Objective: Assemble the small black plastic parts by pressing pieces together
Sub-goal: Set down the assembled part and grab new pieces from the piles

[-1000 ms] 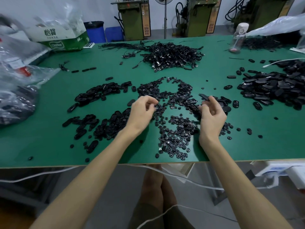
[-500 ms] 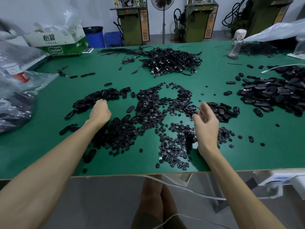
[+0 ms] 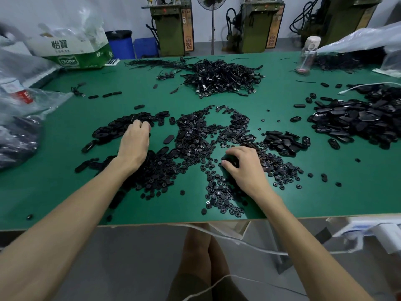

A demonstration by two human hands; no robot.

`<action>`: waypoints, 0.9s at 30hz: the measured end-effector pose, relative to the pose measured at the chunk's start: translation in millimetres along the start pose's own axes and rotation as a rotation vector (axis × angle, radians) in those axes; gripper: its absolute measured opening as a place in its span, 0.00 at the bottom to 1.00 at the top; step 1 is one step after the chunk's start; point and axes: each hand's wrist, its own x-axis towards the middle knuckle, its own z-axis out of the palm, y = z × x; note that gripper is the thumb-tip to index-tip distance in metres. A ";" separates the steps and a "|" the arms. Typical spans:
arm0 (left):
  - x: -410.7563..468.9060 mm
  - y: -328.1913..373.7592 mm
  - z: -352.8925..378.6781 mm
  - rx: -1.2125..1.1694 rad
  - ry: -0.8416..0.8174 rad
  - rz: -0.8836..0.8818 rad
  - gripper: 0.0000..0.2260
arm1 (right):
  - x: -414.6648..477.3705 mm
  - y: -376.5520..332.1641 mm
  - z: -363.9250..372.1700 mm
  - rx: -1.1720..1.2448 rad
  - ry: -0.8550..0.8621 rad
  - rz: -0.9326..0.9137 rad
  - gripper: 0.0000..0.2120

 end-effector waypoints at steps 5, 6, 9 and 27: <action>-5.7 29.9 -12.9 -0.320 0.110 -0.068 0.11 | -1.0 0.3 2.1 0.036 0.050 0.000 0.11; -9.0 39.5 -15.7 -0.374 0.125 -0.059 0.10 | -1.0 -0.1 2.0 0.040 0.054 0.008 0.10; -28.8 74.0 -19.8 -0.441 0.125 0.103 0.10 | -0.6 -0.2 1.3 0.041 0.043 0.015 0.08; -70.4 162.7 14.2 -1.330 -0.049 -0.237 0.09 | -7.8 0.8 -14.1 0.521 0.230 0.022 0.05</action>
